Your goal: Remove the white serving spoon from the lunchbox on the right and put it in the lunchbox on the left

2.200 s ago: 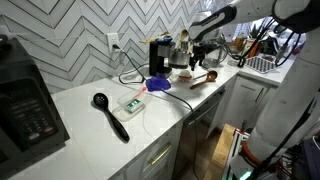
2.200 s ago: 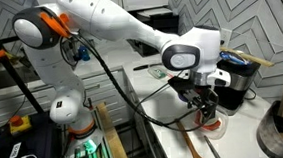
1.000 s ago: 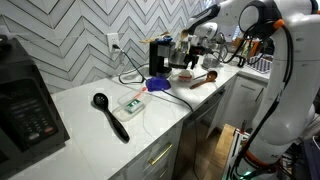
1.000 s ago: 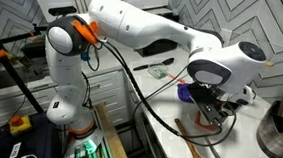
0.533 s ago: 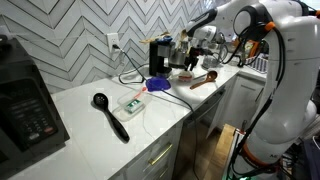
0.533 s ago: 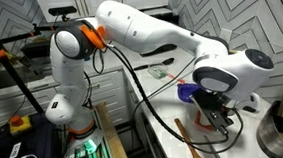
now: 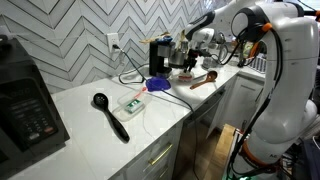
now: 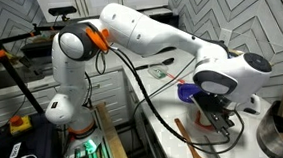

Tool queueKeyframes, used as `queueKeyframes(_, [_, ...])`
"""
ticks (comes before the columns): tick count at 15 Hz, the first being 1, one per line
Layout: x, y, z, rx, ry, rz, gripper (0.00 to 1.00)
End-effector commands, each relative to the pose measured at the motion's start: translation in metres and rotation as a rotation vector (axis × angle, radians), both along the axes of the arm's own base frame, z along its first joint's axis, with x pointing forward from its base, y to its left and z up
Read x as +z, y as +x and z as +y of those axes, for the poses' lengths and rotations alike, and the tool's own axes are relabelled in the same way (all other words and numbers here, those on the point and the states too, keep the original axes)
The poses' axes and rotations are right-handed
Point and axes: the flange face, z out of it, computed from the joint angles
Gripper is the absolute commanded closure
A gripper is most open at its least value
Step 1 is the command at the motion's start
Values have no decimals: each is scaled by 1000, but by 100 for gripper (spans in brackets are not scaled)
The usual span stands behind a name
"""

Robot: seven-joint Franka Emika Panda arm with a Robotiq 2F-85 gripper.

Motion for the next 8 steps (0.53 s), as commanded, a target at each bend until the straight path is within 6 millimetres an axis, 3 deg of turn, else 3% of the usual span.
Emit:
queueKeyframes(1, [-6, 2, -5, -12, 2, -19, 67])
queueKeyframes(3, [-6, 1, -4, -9, 3, -19, 71])
queueKeyframes(6, [-2, 1, -2, -2, 8, -25, 95])
queueKeyframes(8, [3, 0, -1, 6, 18, -26, 100])
